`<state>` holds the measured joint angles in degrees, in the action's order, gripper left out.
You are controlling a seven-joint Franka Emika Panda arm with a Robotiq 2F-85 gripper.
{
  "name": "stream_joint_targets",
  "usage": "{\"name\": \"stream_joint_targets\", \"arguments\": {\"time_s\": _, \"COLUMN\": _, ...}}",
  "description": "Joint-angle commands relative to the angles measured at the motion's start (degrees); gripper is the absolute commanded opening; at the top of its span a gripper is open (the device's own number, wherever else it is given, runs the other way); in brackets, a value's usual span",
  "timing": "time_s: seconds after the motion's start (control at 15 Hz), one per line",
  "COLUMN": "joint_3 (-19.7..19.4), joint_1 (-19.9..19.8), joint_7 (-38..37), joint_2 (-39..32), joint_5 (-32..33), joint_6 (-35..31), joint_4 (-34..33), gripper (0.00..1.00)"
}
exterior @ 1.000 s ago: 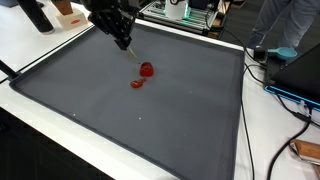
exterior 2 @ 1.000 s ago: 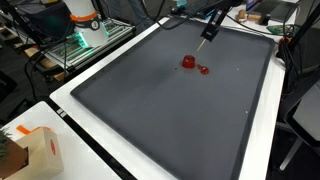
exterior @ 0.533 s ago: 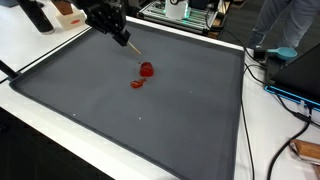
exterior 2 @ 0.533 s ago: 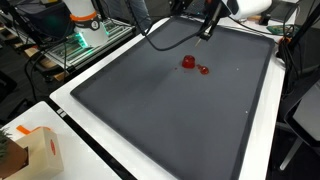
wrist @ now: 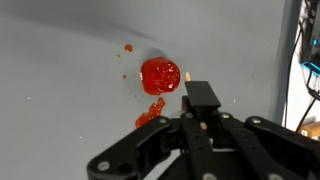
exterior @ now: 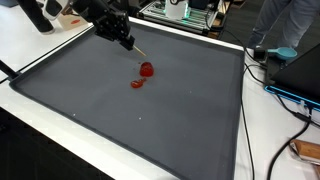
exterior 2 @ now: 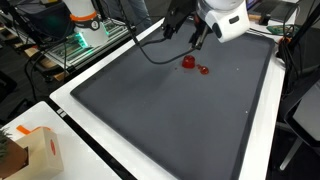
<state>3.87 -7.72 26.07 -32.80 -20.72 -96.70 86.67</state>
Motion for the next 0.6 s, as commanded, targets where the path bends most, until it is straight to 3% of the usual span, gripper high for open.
{"name": "stream_joint_targets", "arguments": {"time_s": 0.0, "joint_3": 0.75, "joint_1": -1.45, "joint_7": 2.06, "joint_2": 0.66, "joint_5": -2.47, "joint_6": -2.71, "joint_4": 3.83, "gripper": 0.03}}
{"name": "stream_joint_targets", "arguments": {"time_s": 0.53, "joint_3": 0.57, "joint_1": -1.30, "joint_7": 1.80, "joint_2": 0.78, "joint_5": -2.54, "joint_6": -12.61, "joint_4": 8.79, "gripper": 0.03}}
